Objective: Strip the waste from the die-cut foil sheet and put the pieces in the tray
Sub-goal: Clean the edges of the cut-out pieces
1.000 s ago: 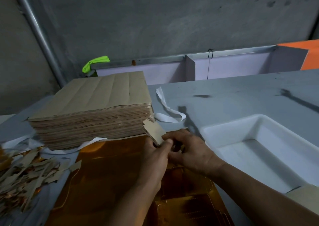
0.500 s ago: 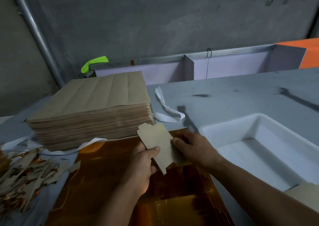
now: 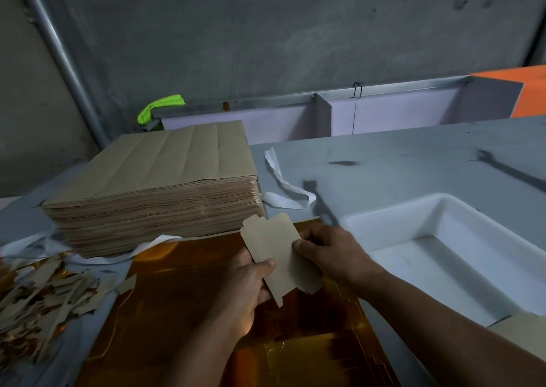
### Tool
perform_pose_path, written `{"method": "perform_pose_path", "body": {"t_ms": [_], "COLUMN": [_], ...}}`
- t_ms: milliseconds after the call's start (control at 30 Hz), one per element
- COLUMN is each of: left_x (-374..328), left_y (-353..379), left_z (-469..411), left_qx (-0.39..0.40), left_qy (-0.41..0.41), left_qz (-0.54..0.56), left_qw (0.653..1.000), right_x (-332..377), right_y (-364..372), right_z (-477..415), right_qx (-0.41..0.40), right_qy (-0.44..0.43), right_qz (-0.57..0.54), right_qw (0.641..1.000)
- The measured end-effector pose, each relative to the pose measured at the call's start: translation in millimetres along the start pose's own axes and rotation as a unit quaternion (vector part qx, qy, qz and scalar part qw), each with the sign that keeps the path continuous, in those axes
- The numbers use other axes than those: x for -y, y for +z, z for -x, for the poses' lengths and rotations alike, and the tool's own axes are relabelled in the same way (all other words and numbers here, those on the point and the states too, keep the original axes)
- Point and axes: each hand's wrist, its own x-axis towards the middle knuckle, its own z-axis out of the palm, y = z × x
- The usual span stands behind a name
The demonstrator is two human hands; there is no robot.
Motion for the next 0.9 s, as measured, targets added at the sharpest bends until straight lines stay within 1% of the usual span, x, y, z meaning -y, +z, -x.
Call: {"method": "perform_pose_path", "body": {"t_ms": [167,300,400,500,567,633,700,767,833,900], "left_x": [-1,0,-3,-3,-4,-4,-7,-8,-10,-11], "left_y": [3,8,13,15,15,15,17,18,19,19], "left_z": [1,0,1,2,3,5,7,9,11,13], "left_qx": [-0.003,-0.064,-0.095,-0.077,-0.069,-0.059,-0.040,-0.016,0.005,0.024], "left_qy": [0.004,0.022,0.042,0.040,0.036,0.033,0.022,0.018,0.021,0.022], "left_qz": [0.008,0.027,0.008,-0.026,-0.054,-0.060,-0.033,0.001,0.022,0.035], "left_qw": [1.000,0.997,0.995,0.996,0.995,0.996,0.998,1.000,1.000,0.999], "right_x": [1,2,2,4,5,6,7,9,10,10], "right_y": [1,0,0,-1,-1,-2,-2,-3,-3,-2], "right_z": [0,0,0,1,2,3,5,8,10,11], "right_qx": [-0.011,-0.027,-0.028,-0.026,-0.025,-0.026,-0.020,-0.002,0.015,0.025], "right_qy": [-0.003,-0.007,-0.009,-0.011,-0.019,-0.037,-0.060,-0.077,-0.079,-0.087], "right_qz": [-0.020,-0.038,-0.056,-0.071,-0.067,-0.059,-0.064,-0.097,-0.132,-0.133], "right_qw": [1.000,0.999,0.998,0.997,0.997,0.997,0.996,0.992,0.988,0.987]}}
